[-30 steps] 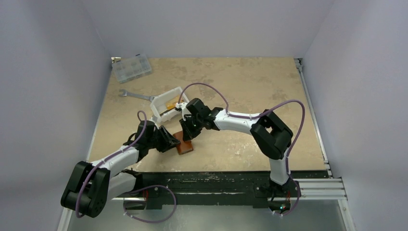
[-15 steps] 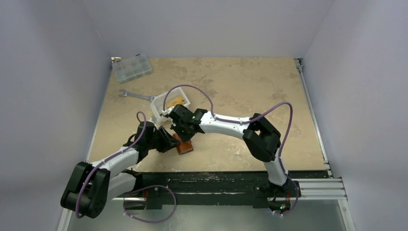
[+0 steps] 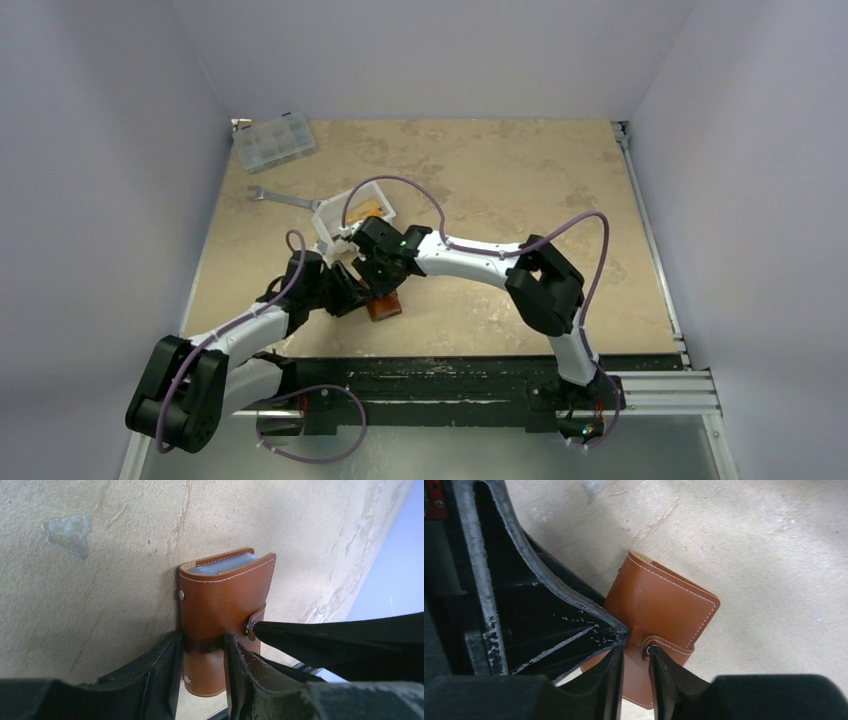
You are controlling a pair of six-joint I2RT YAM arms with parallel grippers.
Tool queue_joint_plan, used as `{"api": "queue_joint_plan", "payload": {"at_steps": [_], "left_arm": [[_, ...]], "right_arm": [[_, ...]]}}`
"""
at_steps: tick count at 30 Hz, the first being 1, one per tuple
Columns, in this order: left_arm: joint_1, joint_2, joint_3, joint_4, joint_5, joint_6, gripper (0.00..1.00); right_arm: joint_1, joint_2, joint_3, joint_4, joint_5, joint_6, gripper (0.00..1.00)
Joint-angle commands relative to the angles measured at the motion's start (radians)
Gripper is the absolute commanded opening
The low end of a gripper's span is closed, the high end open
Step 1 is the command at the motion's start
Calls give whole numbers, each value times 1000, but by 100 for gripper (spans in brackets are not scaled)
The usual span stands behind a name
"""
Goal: Put the credit cards into the card holder
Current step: Close the card holder at the center of the board, then reset both arms
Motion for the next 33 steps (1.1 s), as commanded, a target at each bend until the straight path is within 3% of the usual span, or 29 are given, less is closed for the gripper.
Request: {"api": "queue_joint_plan", "payload": {"at_steps": [1, 5, 9, 12, 18, 20, 26, 29, 33], "left_arm": [[-29, 18, 81, 4, 57, 46, 38], [-29, 46, 86, 29, 94, 104, 40], [-41, 142, 95, 120, 143, 130, 39], [-133, 235, 164, 140, 80, 142, 39], [-397, 592, 436, 230, -78, 77, 38], [-450, 746, 566, 283, -73, 46, 38], [-635, 1213, 1145, 309, 67, -48, 35], [-669, 1282, 1250, 303, 84, -72, 34], [-628, 1201, 1203, 254, 65, -21, 37]], "right_arm": [[-38, -14, -43, 61, -184, 43, 39], [-130, -264, -109, 78, -169, 45, 54], [-256, -461, -206, 51, -119, 8, 55], [-362, -602, -310, 47, -94, -9, 55], [-454, -874, -415, 20, -17, -19, 60], [-465, -939, -428, -10, 23, -12, 63], [-495, -1180, -440, -97, 255, 101, 70], [-497, -1292, -414, -104, 358, 146, 73], [-497, -1365, -363, -129, 464, 138, 74]]}}
